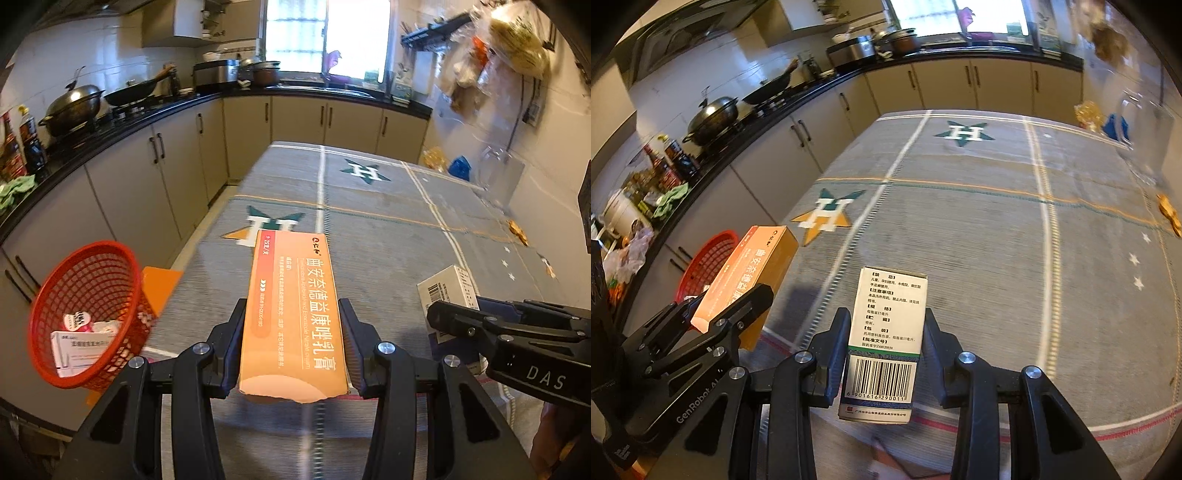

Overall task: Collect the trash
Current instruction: 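Lift the orange box and small white box and carry both over the red basket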

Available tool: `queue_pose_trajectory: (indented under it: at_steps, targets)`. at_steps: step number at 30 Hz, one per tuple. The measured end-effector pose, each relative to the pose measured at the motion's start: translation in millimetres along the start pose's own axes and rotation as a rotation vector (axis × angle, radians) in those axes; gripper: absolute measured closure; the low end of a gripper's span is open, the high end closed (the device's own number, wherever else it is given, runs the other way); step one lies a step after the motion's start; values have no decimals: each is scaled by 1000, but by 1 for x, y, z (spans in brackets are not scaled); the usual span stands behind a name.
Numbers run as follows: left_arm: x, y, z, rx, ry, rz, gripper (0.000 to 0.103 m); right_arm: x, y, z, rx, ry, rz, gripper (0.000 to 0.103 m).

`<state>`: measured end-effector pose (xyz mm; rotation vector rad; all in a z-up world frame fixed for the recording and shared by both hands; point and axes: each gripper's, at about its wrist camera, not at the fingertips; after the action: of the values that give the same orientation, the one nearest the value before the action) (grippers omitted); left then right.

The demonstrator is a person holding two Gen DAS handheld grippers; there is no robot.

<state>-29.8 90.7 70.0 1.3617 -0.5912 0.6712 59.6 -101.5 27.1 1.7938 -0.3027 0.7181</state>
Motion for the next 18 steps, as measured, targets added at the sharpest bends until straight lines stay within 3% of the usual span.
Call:
queue_pose_trajectory:
  at_steps: [18]
  targets:
    - [-4, 37, -124, 135, 187, 60, 58, 31, -32, -123, 108, 174, -25, 62]
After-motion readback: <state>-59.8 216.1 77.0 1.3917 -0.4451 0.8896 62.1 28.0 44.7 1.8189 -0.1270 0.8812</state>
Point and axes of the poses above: each gripper's, at about its wrist camera, not at the fingertips, and y roughly against the way its jaws point, z to its right, x to its top, and after that the axes turned 6 degrees about -x, right-handed
